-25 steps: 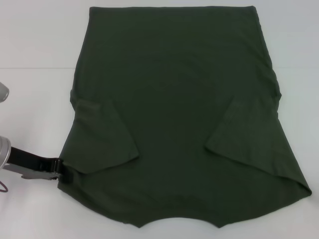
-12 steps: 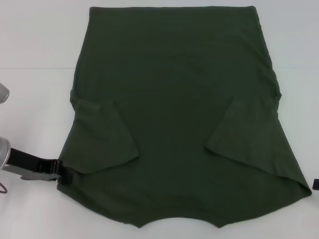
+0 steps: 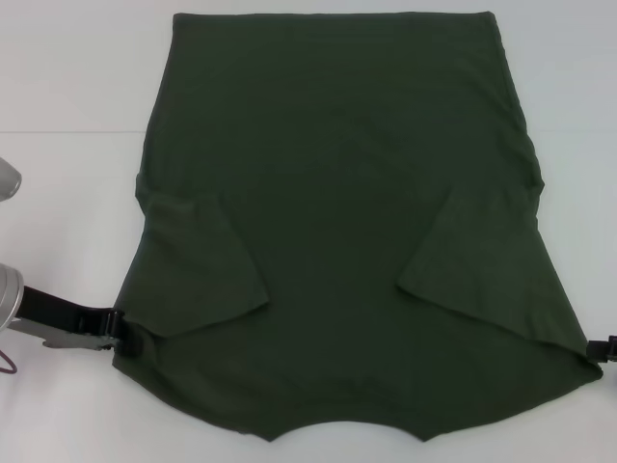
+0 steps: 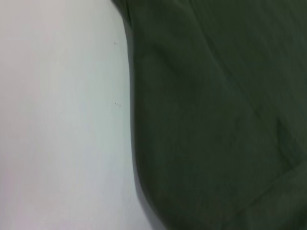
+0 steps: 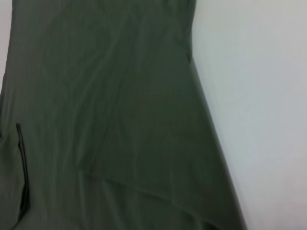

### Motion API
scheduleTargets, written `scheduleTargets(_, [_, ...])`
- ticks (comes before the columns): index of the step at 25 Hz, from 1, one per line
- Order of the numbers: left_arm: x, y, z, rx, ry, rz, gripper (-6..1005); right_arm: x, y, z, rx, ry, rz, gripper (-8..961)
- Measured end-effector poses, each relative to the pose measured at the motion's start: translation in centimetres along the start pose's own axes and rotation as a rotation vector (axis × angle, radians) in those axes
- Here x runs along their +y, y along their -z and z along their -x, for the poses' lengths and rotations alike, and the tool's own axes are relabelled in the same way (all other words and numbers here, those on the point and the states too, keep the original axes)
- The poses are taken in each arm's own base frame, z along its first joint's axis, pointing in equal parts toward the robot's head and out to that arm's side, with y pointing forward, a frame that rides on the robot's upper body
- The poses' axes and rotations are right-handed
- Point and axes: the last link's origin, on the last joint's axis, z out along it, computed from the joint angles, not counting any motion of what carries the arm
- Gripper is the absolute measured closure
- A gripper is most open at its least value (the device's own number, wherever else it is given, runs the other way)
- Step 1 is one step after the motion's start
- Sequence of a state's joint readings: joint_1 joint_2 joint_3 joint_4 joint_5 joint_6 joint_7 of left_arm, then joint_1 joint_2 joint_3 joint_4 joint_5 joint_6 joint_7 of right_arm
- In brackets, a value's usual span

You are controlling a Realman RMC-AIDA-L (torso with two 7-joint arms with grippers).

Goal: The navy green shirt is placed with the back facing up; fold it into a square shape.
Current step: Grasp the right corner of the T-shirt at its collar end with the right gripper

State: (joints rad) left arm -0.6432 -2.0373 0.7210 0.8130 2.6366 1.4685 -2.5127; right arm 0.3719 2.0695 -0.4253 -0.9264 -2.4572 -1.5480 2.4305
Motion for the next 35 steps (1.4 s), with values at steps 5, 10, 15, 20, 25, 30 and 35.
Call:
scheduleTargets(5, [0.0,0.0,0.0,0.001,0.000,0.001,962,0.3,-0.4,0.3,0.010,0.011,-0.002,106])
scheduleTargets(10, [0.0,0.0,-0.1,0.004,-0.001,0.000,962,0.7,-1.2,0.4,0.025,0.021,0.006,108])
scheduleTargets(15, [0.1,0.0,-0.1,0.004,-0.002,0.000,961,1.3,-1.8,0.8,0.037,0.034,0.018,111])
scheduleTargets(20, [0.0,-0.1,0.0,0.004,0.002,0.001,961,1.9,-2.3,1.1,0.046,0.051,0.027,114])
scheduleTargets(25, [0.0,-0.1,0.0,0.005,0.002,0.002,961,2.9,-2.9,1.5,0.053,0.074,0.043,116])
scheduleTargets(30, [0.0,-0.1,0.0,0.007,0.004,0.003,961,3.6,-3.5,1.6,0.065,0.082,0.063,119])
scheduleTargets(35, [-0.1,-0.1,0.1,0.007,0.008,0.004,961,3.6,-3.7,1.6,0.074,0.081,0.067,122])
